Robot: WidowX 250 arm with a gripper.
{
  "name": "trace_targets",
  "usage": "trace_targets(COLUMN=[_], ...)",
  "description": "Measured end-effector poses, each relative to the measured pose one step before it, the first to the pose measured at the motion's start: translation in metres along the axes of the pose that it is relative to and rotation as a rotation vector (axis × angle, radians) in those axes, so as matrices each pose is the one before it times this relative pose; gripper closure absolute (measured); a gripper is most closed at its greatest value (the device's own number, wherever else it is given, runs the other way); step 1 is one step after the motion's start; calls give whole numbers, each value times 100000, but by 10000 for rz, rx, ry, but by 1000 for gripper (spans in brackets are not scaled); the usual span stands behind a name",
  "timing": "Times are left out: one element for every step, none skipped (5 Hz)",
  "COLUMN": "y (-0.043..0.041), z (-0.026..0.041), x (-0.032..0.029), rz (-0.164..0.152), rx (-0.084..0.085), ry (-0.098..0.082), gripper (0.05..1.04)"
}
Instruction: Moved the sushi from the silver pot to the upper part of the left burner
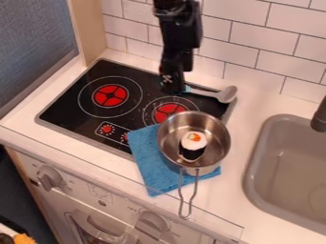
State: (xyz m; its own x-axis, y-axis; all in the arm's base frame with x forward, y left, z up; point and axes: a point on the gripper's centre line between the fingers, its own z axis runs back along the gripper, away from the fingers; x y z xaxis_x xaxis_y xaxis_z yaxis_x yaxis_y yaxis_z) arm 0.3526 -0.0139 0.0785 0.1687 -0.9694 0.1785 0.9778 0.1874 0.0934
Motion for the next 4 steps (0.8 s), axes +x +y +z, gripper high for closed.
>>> trace_targets(y=[-745, -1078, -1607, -1679], z=[-192, 915, 1125, 84], x=[1027, 1620, 1048, 961], rz=[198, 604, 822, 193], rx=[55, 392, 233, -67], ry=[190, 352, 40, 11], gripper=[84, 83, 83, 83])
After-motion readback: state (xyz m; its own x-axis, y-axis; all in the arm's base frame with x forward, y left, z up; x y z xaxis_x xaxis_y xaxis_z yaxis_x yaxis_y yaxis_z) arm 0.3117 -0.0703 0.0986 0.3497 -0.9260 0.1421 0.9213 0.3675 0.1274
